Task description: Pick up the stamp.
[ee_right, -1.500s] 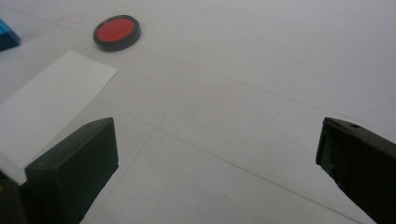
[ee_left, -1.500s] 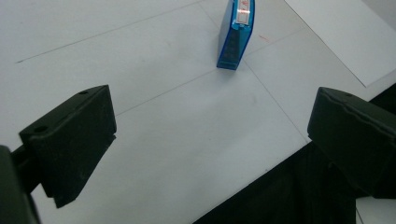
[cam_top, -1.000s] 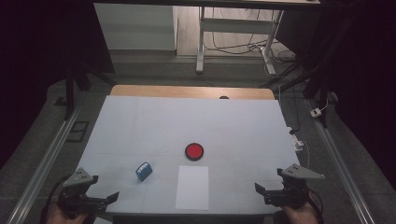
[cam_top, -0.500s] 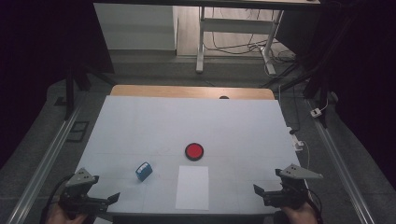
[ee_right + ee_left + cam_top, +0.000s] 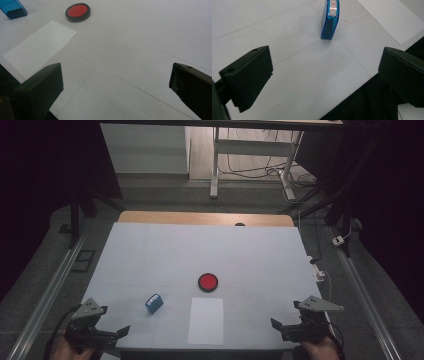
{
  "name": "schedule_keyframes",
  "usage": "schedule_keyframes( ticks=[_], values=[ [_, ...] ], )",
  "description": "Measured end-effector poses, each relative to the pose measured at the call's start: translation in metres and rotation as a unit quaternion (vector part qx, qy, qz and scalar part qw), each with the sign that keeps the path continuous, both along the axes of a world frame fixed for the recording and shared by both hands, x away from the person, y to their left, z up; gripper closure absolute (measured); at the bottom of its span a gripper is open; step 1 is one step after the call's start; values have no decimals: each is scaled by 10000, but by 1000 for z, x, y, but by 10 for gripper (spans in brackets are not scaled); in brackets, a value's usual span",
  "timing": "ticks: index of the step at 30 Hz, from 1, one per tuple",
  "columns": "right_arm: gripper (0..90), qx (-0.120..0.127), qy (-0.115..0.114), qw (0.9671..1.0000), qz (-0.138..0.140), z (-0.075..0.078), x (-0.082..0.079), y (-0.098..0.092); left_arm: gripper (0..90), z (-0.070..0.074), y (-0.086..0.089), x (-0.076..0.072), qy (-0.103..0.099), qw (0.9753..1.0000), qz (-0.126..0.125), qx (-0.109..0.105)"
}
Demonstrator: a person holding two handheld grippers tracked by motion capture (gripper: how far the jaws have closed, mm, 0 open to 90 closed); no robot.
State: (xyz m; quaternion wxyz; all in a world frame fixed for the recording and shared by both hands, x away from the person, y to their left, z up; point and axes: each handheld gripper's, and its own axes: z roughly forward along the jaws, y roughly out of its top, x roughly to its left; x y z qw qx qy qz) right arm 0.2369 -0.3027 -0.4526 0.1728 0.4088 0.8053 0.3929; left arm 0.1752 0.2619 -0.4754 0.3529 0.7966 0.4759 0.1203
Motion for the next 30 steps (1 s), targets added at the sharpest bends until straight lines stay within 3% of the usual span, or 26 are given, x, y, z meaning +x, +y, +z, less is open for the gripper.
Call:
schedule_keyframes(
  ticks=[9,21,30],
  values=[
    [0,-10,8,10000,36,0,0,1,0,0,-1,4,52,9998,-130,-106],
    [0,20,45,10000,55,0,1,0,4,0,-10,14,138,9985,-506,-160],
    [0,59,65,9999,64,0,2,-1,2,-2,-11,21,27,9981,-581,-186]
  ],
)
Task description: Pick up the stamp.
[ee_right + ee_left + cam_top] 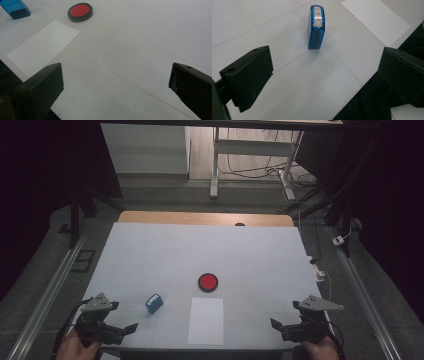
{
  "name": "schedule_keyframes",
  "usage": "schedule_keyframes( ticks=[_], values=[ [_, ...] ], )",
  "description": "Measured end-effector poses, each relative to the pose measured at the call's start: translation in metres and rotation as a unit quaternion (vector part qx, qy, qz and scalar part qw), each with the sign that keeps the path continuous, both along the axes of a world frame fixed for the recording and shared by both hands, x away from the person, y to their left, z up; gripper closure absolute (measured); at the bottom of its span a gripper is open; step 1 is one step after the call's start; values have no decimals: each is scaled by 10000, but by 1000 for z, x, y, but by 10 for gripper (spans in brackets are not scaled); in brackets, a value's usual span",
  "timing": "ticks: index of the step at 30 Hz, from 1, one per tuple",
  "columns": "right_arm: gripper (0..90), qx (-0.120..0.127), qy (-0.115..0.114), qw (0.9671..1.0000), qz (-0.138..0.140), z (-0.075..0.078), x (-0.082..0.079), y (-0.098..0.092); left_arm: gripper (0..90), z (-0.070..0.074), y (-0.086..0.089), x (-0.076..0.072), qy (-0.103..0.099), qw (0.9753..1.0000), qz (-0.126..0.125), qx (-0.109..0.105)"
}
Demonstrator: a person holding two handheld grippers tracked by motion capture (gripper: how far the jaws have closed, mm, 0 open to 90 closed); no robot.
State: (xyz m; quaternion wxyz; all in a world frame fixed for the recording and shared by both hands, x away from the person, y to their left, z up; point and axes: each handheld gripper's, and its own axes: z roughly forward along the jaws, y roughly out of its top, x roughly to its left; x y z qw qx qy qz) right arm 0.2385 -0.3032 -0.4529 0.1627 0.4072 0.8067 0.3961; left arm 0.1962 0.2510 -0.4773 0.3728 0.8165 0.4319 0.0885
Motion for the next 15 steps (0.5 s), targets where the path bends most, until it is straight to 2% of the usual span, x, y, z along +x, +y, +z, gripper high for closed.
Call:
schedule_keyframes(
  ticks=[6,12,15],
  values=[
    [0,4,6,10000,12,0,0,0,0,-2,-4,7,-40,10000,-40,11],
    [0,9,22,10000,20,0,1,0,0,-1,-8,13,-176,9998,-2,15],
    [0,15,24,10000,17,0,1,0,0,-2,-11,18,-162,9999,-11,1]
  ],
)
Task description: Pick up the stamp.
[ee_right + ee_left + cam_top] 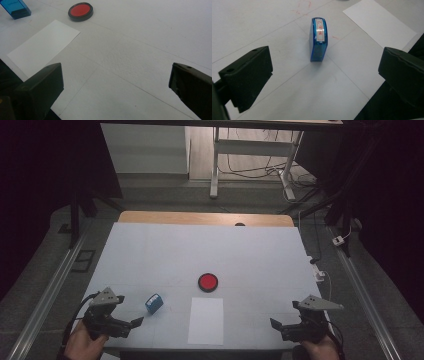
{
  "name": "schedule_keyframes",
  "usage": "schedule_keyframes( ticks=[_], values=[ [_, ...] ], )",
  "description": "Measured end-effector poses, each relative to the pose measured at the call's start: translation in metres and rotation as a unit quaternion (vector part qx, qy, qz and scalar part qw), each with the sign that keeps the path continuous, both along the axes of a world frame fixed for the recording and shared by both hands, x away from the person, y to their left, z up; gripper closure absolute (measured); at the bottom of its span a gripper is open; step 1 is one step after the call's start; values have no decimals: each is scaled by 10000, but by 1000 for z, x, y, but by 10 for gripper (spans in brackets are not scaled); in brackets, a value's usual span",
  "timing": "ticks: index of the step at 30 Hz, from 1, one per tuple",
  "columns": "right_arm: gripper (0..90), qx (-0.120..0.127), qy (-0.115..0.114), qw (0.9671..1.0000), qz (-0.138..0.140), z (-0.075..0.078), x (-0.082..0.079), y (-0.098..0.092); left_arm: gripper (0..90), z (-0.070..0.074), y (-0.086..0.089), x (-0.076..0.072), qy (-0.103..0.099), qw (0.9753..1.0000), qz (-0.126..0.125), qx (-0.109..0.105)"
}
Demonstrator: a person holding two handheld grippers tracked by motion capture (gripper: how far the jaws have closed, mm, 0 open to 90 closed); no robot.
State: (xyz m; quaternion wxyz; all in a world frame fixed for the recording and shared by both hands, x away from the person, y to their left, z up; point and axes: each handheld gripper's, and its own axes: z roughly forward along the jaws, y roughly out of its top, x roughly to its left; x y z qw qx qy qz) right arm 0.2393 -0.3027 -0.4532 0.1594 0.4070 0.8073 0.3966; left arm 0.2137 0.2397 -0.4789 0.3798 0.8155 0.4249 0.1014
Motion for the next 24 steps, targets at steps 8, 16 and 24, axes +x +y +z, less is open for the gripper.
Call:
schedule_keyframes(
  ticks=[8,16,24],
  values=[
    [0,-5,12,10000,8,0,0,0,0,0,-8,12,33,10000,-26,65],
    [0,-41,35,10000,20,0,1,1,0,-6,-17,25,38,9996,-138,228],
    [0,-49,37,10000,19,0,1,1,0,-12,-24,37,90,9994,-135,321]
  ],
)
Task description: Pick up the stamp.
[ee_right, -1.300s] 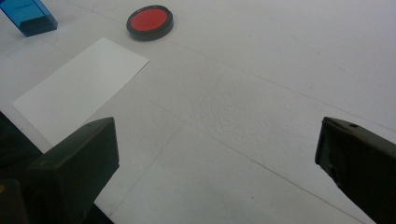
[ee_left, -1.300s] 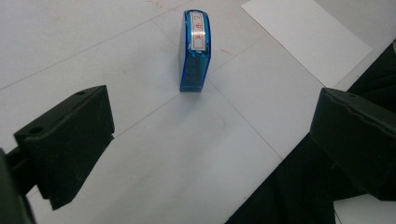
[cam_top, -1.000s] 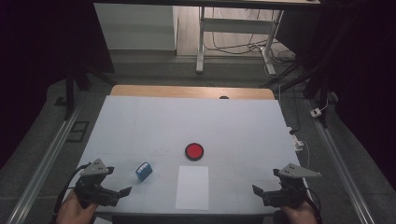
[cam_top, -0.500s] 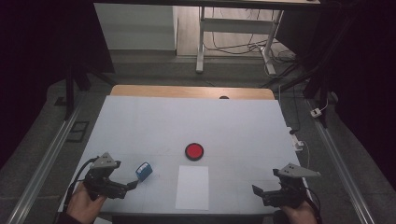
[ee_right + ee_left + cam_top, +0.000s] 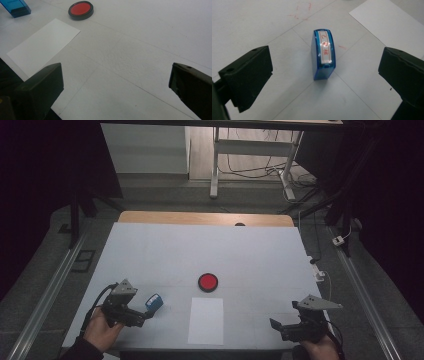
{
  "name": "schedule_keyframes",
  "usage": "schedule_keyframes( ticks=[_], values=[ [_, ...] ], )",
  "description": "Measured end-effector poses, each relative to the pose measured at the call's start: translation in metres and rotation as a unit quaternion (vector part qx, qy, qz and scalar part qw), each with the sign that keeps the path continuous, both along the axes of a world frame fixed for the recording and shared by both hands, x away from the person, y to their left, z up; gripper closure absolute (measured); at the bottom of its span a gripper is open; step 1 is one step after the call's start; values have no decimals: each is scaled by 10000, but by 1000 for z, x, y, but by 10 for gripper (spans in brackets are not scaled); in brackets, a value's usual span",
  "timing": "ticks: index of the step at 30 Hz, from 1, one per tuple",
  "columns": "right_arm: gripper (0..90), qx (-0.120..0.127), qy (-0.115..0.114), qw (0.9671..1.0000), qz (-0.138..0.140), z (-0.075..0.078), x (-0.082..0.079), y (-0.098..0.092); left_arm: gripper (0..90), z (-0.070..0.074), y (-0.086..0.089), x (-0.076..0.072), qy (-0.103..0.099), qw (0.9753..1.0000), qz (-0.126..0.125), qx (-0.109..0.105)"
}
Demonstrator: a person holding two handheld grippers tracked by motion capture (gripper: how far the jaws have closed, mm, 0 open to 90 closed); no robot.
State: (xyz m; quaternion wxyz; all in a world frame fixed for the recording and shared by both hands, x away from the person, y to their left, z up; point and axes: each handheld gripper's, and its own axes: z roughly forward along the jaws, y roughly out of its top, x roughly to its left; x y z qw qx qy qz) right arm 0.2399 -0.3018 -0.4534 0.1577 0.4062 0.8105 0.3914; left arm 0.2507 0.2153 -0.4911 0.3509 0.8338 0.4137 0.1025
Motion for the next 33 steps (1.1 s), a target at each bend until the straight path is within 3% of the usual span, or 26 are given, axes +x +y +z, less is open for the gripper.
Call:
schedule_keyframes(
  ticks=[10,19,24,27,33],
  values=[
    [0,-13,13,10000,8,0,0,0,0,-8,-10,15,36,9999,22,136],
    [0,-19,8,10000,26,0,0,1,5,-12,-15,20,110,9995,-20,309],
    [0,-41,2,10000,28,0,0,1,25,-11,-17,22,185,9990,-213,360],
    [0,-44,4,10000,29,0,1,1,76,-12,-19,23,174,9983,-150,536],
    [0,-47,2,10000,34,0,0,1,277,-10,-19,24,167,9972,-134,712]
  ],
)
